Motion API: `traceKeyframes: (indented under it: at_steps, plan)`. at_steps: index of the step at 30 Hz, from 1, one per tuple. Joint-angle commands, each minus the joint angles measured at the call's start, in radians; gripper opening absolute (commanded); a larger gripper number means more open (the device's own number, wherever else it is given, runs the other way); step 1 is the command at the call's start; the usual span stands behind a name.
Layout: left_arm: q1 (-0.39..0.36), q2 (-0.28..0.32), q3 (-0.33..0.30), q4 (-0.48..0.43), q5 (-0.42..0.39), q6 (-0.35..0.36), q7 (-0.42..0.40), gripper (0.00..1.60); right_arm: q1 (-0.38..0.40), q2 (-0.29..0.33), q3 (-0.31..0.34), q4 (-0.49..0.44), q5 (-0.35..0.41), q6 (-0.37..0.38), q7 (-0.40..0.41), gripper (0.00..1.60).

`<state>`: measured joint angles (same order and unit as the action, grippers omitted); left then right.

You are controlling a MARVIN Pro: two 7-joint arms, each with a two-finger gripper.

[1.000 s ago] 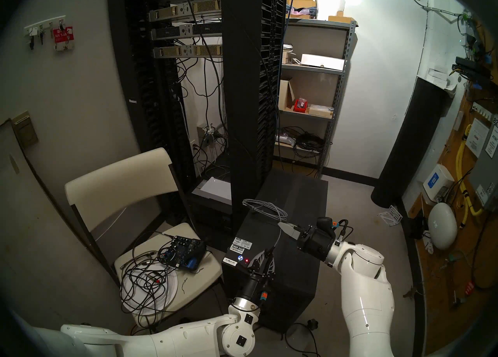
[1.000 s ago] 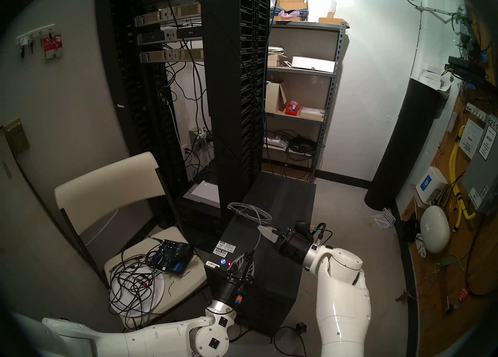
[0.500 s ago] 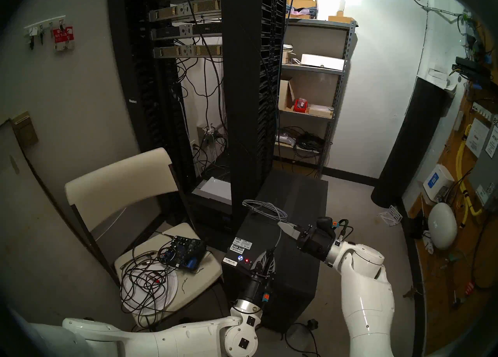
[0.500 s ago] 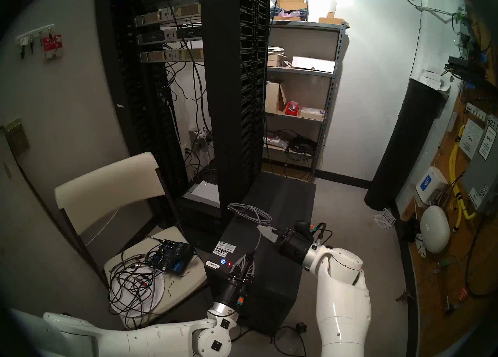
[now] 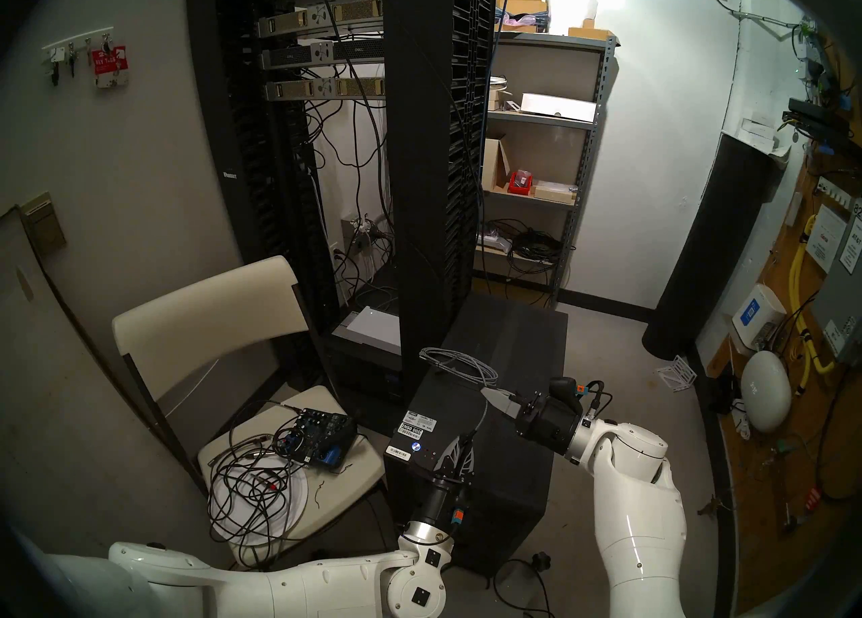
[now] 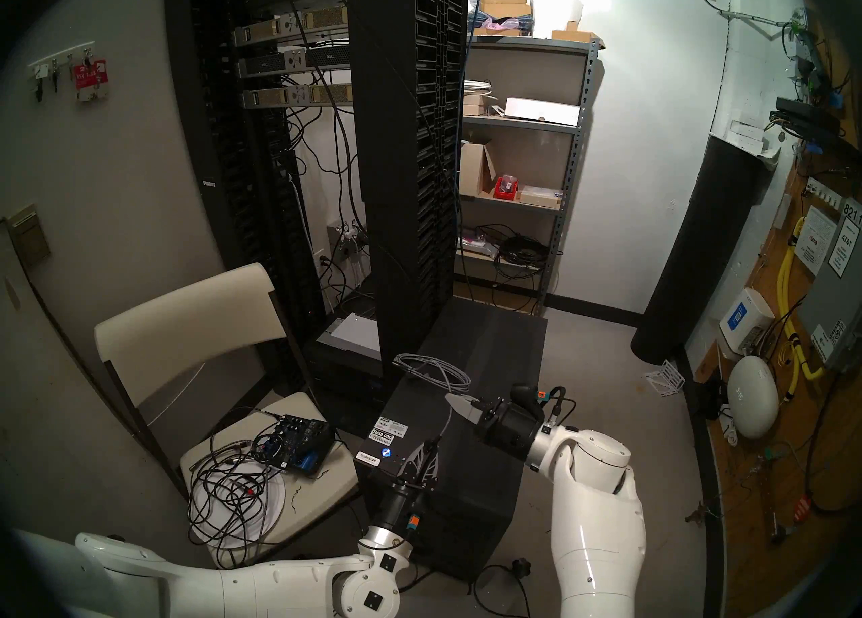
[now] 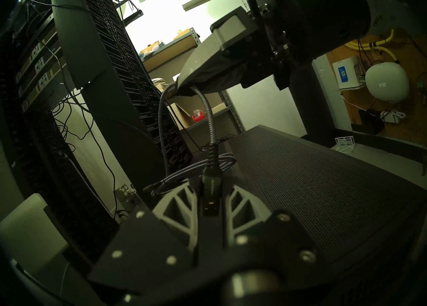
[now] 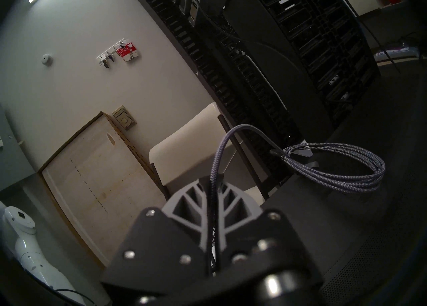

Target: Insert the cable into the workstation's USB slot

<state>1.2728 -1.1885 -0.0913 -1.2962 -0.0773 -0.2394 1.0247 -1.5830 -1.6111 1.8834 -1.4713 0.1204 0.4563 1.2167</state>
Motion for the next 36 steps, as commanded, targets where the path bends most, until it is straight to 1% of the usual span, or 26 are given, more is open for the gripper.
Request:
traceKeyframes:
  at_steps: [1,2,3,7,11,12,19,20,25,26,28,29,34,36]
  plan:
    - [-0.022,0.019,-0.014,-0.061,-0.013,-0.034,-0.003,0.0,-0.005,0.014,-0.016,-0.005,-0.005,-0.006,0.024,0.53]
    - [-0.022,0.022,-0.012,-0.063,-0.013,-0.048,-0.005,0.0,-0.007,0.015,-0.016,-0.005,-0.005,-0.008,0.024,0.56]
    - [-0.023,0.027,-0.014,-0.072,-0.03,-0.055,-0.02,0.0,-0.007,0.02,-0.019,-0.003,-0.008,-0.009,0.027,0.58]
    - [-0.022,0.042,-0.017,-0.099,-0.058,-0.077,-0.04,0.0,-0.007,0.038,-0.023,0.011,-0.006,-0.009,0.049,0.6]
    - [-0.036,0.071,-0.013,-0.123,-0.09,-0.128,-0.105,0.0,-0.01,0.061,-0.033,0.019,-0.008,-0.011,0.078,0.6]
    - [-0.037,0.077,-0.012,-0.127,-0.098,-0.145,-0.118,0.0,-0.014,0.061,-0.032,0.019,-0.011,-0.016,0.074,0.6]
    - [-0.05,0.126,-0.026,-0.176,-0.201,-0.188,-0.223,0.0,-0.022,0.097,-0.037,0.04,-0.013,-0.05,0.118,0.6]
    - [-0.055,0.134,-0.028,-0.182,-0.216,-0.194,-0.242,0.0,-0.021,0.105,-0.038,0.047,-0.011,-0.065,0.132,0.6]
    - [-0.072,0.159,-0.038,-0.194,-0.279,-0.2,-0.308,0.0,-0.011,0.128,-0.04,0.066,-0.004,-0.073,0.168,0.6]
    - [-0.074,0.164,-0.041,-0.196,-0.303,-0.206,-0.33,0.0,-0.005,0.129,-0.039,0.074,0.004,-0.073,0.18,0.6]
    - [-0.078,0.174,-0.046,-0.208,-0.331,-0.203,-0.355,0.0,0.005,0.13,-0.042,0.083,0.004,-0.084,0.186,0.59]
    - [-0.083,0.182,-0.045,-0.213,-0.348,-0.211,-0.384,0.0,0.012,0.128,-0.043,0.091,0.002,-0.091,0.182,0.59]
    - [-0.09,0.196,-0.048,-0.227,-0.394,-0.209,-0.438,0.0,0.049,0.13,-0.05,0.14,0.005,-0.128,0.193,0.55]
    - [-0.095,0.203,-0.048,-0.231,-0.413,-0.21,-0.466,0.0,0.063,0.129,-0.054,0.152,0.006,-0.139,0.198,0.58]
